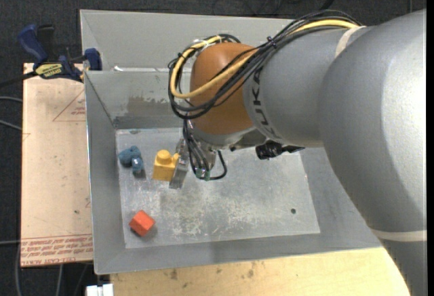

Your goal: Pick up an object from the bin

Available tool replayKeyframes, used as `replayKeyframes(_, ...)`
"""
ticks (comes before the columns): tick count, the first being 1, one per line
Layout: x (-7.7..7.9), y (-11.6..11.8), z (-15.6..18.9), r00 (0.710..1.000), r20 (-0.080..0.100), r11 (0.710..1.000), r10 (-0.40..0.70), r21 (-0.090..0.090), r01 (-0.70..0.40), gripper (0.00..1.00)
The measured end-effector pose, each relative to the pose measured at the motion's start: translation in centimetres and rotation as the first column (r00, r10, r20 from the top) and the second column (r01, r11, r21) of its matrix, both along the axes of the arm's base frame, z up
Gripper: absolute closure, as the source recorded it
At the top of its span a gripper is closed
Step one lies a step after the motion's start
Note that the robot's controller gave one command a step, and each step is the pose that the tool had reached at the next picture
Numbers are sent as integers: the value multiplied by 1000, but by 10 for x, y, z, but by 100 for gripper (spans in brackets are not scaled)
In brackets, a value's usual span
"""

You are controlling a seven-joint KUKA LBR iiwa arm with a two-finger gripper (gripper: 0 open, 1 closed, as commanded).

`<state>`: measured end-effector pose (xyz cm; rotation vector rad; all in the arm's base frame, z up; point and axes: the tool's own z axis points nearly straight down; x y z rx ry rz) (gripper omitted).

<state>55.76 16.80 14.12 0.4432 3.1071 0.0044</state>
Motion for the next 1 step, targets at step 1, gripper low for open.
replayKeyframes(1, 1, 0, 9, 1000, -1, 1000, 1, 0, -1, 100)
